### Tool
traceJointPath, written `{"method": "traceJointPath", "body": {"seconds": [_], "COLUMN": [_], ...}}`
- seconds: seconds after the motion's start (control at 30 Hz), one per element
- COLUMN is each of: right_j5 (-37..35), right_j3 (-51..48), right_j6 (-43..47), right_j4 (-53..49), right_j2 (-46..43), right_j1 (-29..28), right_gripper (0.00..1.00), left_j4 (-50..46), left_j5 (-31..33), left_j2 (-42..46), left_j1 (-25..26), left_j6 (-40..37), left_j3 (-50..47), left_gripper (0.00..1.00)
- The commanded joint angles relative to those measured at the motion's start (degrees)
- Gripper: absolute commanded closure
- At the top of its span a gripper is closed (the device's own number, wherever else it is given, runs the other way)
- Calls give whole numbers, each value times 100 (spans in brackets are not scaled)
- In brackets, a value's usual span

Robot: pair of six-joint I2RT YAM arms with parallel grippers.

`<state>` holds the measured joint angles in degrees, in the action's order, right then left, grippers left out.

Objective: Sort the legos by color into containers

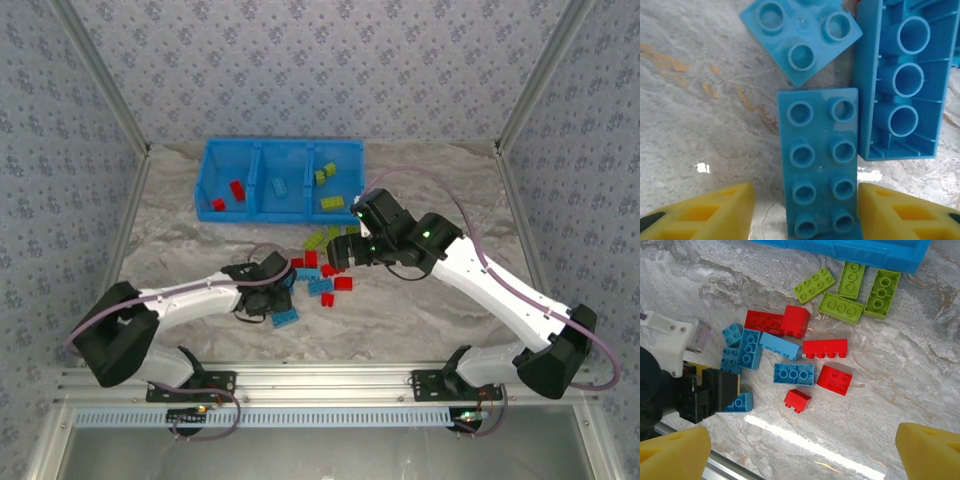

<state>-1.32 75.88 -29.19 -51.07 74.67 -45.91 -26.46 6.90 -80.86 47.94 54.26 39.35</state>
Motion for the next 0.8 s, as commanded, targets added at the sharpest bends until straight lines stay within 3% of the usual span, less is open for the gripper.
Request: {"method": "traceJointPath", "body": {"seconds": [0.0, 0.13, 0.2, 0.33, 0.53, 0.77], "right_j5": [-127, 113, 590, 1256, 735, -191], "right_j3": [-72, -82, -87, -82, -183, -182], "right_j6": [-122, 6, 199, 321, 83, -107], "right_j4": [-131, -105, -105, -127, 305, 169], "right_j2": [12, -6, 2, 40, -325, -580], "right_j1": [-31, -57, -51, -61, -34, 42], "right_gripper": [3, 3, 3, 4, 4, 3], "left_j4": [214, 218, 102, -367, -575, 187], "left_j5": [6, 27, 98, 442, 777, 517], "left_j2": [-163, -201, -55, 569, 1256, -110], "left_j1": [-47, -98, -113, -134, -779, -1912], "left_j6": [-112, -126, -126, -208, -845, -1690], "left_j3": [68, 36, 47, 198, 880, 2511], "left_gripper": [50, 66, 74, 81, 82, 83]}}
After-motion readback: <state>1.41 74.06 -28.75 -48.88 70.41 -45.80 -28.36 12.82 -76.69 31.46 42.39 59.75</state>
